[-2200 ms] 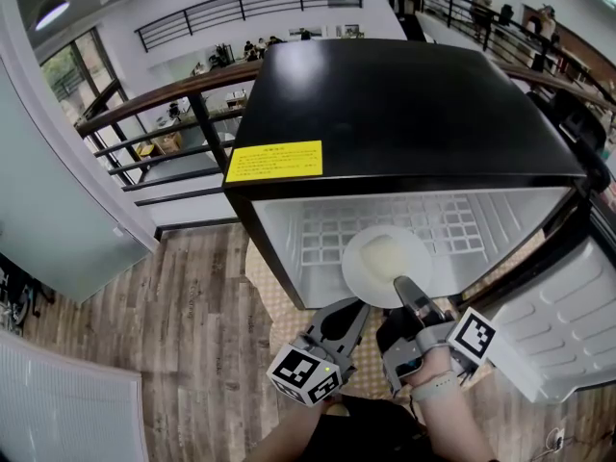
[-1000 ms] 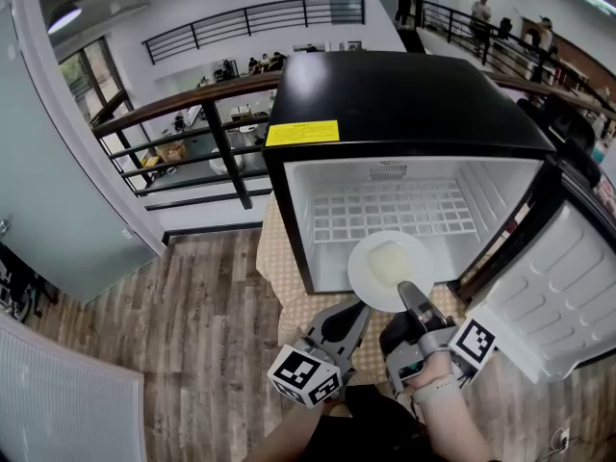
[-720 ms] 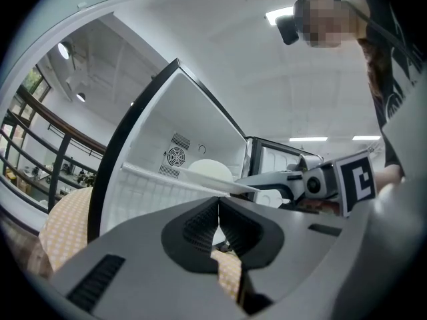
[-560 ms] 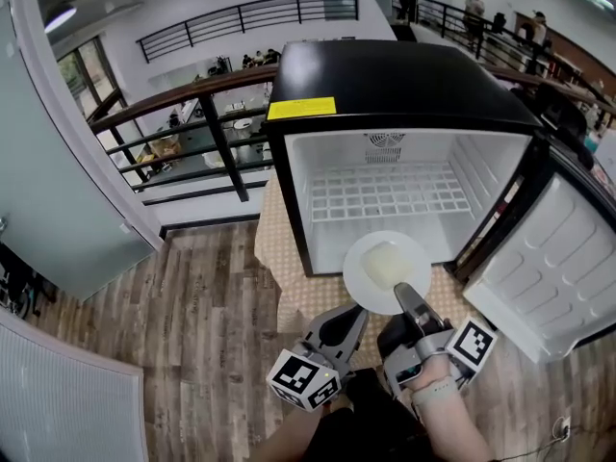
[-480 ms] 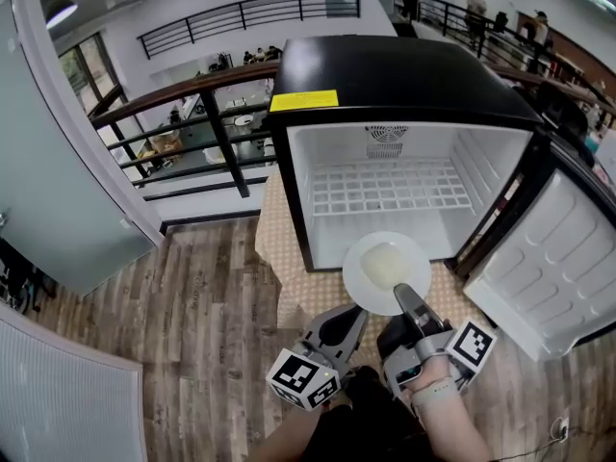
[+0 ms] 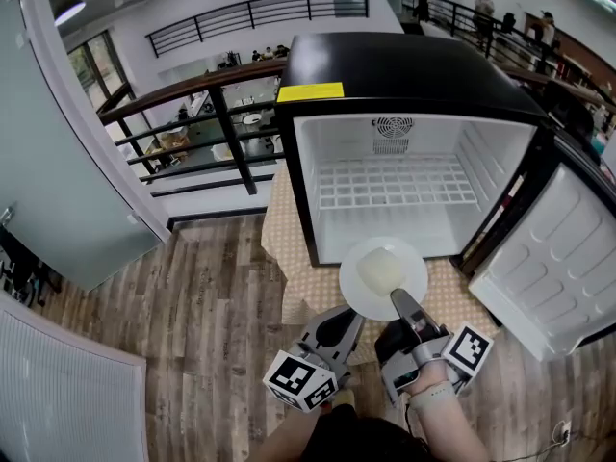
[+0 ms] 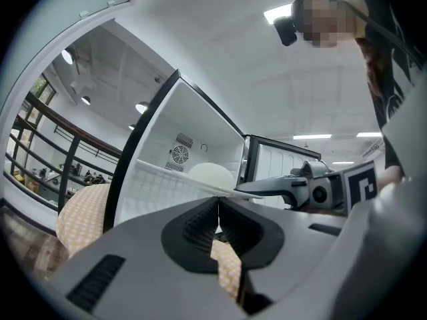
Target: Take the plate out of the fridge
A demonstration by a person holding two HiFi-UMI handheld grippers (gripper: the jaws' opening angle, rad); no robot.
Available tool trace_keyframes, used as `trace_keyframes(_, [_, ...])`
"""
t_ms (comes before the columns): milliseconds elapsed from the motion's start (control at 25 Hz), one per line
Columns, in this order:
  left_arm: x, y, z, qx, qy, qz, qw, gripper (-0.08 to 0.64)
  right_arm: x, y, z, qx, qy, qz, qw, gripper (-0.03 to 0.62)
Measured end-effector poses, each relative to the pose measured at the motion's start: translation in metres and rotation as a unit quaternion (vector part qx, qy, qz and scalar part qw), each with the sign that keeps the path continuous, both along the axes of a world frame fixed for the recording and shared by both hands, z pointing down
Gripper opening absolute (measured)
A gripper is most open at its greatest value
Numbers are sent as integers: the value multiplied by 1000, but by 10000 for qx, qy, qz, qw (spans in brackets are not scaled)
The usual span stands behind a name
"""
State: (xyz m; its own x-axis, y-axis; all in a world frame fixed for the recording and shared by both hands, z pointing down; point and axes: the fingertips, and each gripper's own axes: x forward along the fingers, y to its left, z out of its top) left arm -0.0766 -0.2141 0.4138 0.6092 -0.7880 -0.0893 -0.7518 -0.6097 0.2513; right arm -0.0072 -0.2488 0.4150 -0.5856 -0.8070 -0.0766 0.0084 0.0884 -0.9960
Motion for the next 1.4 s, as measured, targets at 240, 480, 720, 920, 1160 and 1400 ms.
trace_keyframes(240, [3,10,7,-76,-34,-114,9999,9,6,11,4,16,-111,-102,9999,51])
trace_keyframes(480, [22,33,8,-129,-56,-106,9998,9,21,35,7,-63,-129,-184,9997,51])
trace_keyframes(720, [36,59,2,-86,-85,-126,9998,10,37,61,3,-75,-155,-181,9997,51])
trace_keyframes(920, [45,79,-1,-77,-71,-167,9998,9,48,83,-1,-17,-171,-206,9996,51])
trace_keyframes(1160, [64,108,-2,-84,-116,-53,9999,10,65,113,0,-26,-186,-169,9997,51])
trace_keyframes(1400, [80,140,0,-107,-165,31,9998,9,80,146,2,-46,-213,-114,9997,51])
